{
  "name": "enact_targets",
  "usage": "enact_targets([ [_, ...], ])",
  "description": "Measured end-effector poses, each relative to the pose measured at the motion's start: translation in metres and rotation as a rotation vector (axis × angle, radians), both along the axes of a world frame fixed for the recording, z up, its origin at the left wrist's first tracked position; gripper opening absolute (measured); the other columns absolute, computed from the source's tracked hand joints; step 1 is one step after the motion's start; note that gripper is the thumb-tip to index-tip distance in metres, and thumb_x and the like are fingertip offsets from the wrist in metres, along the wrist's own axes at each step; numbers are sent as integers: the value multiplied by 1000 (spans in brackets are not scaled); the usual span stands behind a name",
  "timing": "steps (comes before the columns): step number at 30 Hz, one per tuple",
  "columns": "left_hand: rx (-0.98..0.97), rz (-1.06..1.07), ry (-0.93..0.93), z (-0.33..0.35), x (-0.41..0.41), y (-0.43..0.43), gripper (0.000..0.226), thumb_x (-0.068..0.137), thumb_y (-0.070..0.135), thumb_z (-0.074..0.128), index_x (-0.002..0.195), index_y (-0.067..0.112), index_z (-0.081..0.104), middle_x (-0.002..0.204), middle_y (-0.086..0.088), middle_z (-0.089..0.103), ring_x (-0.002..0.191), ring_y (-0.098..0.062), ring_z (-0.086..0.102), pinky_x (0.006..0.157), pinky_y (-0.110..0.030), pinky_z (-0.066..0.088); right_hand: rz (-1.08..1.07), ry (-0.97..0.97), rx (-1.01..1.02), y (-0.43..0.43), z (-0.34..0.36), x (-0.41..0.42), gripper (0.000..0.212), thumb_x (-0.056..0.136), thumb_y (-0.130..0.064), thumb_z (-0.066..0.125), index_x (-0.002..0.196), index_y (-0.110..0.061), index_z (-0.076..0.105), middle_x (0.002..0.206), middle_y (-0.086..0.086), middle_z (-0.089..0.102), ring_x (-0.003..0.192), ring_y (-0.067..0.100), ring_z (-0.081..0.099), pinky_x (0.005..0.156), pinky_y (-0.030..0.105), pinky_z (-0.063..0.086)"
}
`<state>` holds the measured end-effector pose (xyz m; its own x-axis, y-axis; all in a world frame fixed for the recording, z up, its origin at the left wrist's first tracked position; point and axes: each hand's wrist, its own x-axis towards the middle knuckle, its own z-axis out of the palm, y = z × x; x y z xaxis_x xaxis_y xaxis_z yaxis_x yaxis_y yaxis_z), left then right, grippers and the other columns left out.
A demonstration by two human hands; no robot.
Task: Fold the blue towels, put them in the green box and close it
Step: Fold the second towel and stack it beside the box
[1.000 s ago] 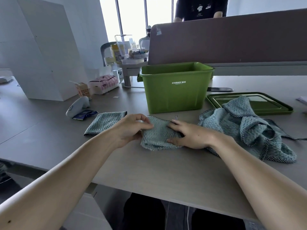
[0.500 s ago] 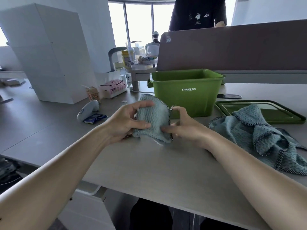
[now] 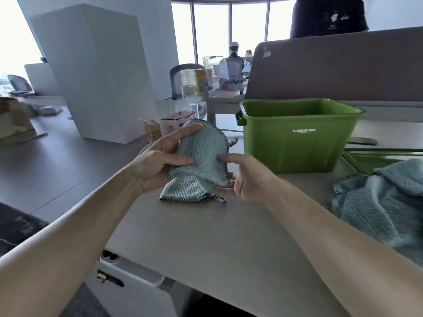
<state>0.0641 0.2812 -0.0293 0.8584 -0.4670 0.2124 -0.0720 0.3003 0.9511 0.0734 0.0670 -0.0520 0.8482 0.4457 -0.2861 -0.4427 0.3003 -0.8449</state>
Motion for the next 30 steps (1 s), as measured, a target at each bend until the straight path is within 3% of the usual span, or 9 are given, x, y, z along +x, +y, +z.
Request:
enact_targets([
  [4, 14, 15, 37, -7, 10, 14, 69, 74, -19, 55, 133, 17, 58, 140, -9, 57, 126, -29, 58, 92, -36, 54, -14, -9, 18, 10, -5, 16, 30, 88, -11, 63, 116, -5, 55, 117, 15, 60, 96, 33, 66, 89, 42, 55],
  [7, 149, 161, 54, -14, 16, 24, 69, 73, -21, 62, 132, 14, 60, 123, -1, 67, 112, -21, 66, 85, -31, 57, -104, -131, -99, 16, -7, 27, 35, 87, 0, 63, 117, -13, 53, 99, 13, 65, 70, 22, 68, 66, 35, 62],
  [10, 329, 312, 86, -22, 23, 31, 66, 73, -13, 69, 132, 14, 60, 102, 9, 72, 97, -12, 71, 87, -32, 58, -212, -267, -344, 20, -16, 32, 50, 85, 3, 68, 125, -18, 47, 83, 7, 64, 47, 11, 61, 48, 24, 52],
  [13, 533, 361, 97, -32, 28, 34, 72, 65, 2, 83, 130, 24, 61, 122, -8, 68, 105, -19, 70, 92, -38, 57, -295, -396, -503, 24, -27, 37, 58, 77, 1, 77, 124, -20, 49, 89, 11, 63, 63, 18, 65, 53, 30, 58],
  [16, 811, 503, -25, -39, 29, 33, 68, 71, 15, 87, 132, 28, 60, 122, -3, 65, 108, -13, 65, 84, -25, 57, -328, -475, -602, 26, -35, 39, 57, 72, 0, 79, 118, -21, 54, 85, 9, 65, 76, 30, 69, 69, 51, 62],
  [20, 1076, 594, -153, -41, 28, 36, 68, 72, 34, 86, 134, 30, 59, 128, 5, 60, 120, -11, 55, 105, -26, 43, -270, -552, -764, 25, -41, 37, 53, 72, -12, 84, 118, -24, 59, 82, 1, 63, 77, 29, 73, 69, 49, 62],
  [22, 1169, 610, -178, -40, 25, 37, 63, 73, 41, 83, 131, 35, 59, 126, 4, 61, 119, -15, 55, 107, -32, 43, -278, -588, -805, 27, -43, 37, 53, 67, -21, 86, 114, -27, 61, 82, -1, 63, 78, 28, 73, 73, 50, 61],
  [27, 992, 599, -68, -43, 19, 33, 46, 76, 23, 83, 115, 39, 65, 122, 1, 64, 104, -13, 62, 90, -27, 49, -267, -608, -765, 29, -45, 37, 56, 63, -22, 90, 111, -30, 64, 77, -3, 60, 80, 30, 72, 75, 50, 61],
  [30, 869, 590, -19, -44, 18, 26, 43, 75, 15, 83, 108, 39, 68, 118, 0, 65, 100, -15, 66, 91, -31, 54, -266, -621, -777, 24, -43, 37, 56, 65, -19, 90, 114, -27, 64, 77, -3, 59, 82, 29, 72, 76, 50, 61],
])
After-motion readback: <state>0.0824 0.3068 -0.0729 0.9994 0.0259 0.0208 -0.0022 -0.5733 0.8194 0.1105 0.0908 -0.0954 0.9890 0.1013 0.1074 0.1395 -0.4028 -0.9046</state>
